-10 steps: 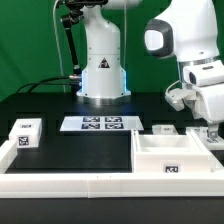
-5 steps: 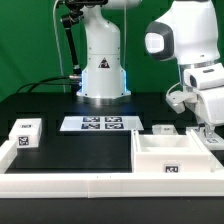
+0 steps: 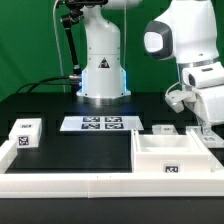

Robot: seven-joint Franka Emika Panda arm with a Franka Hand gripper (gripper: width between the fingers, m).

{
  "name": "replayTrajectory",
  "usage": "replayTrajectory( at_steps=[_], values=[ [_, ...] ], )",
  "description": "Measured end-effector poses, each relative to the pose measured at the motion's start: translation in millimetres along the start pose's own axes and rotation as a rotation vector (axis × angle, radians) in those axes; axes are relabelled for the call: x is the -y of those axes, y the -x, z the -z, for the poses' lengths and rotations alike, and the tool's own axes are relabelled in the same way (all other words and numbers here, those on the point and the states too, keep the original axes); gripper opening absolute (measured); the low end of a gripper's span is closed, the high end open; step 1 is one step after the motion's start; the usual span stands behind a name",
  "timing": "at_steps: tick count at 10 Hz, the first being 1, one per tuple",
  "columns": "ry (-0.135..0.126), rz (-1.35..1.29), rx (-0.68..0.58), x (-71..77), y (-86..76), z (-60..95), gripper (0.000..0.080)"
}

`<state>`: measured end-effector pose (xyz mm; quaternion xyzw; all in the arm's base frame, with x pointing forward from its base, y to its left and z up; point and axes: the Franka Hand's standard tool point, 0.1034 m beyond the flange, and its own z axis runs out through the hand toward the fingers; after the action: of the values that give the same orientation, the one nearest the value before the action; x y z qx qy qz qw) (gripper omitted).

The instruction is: Assemble cabinet

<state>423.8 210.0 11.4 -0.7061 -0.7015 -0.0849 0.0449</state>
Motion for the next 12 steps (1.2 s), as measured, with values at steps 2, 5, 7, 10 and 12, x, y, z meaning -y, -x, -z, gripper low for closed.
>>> replayTrajectory(
  at_steps=[2,5,7,10,12],
  values=[
    [0.000,-0.001,0.001,-0.2,0.8,0.8,0.0070],
    [0.026,-0.015,0.038,-5.9,17.2,33.3,0.0070],
    [0.038,-0.038,0.053,-15.3,38.6,44.3,0.0070],
    [0.046,-0.091,0.064,-20.9,65.6,49.1,0.0070],
    [0.048,-0.110,0.069,-23.0,75.0,49.9,0.0071]
  ],
)
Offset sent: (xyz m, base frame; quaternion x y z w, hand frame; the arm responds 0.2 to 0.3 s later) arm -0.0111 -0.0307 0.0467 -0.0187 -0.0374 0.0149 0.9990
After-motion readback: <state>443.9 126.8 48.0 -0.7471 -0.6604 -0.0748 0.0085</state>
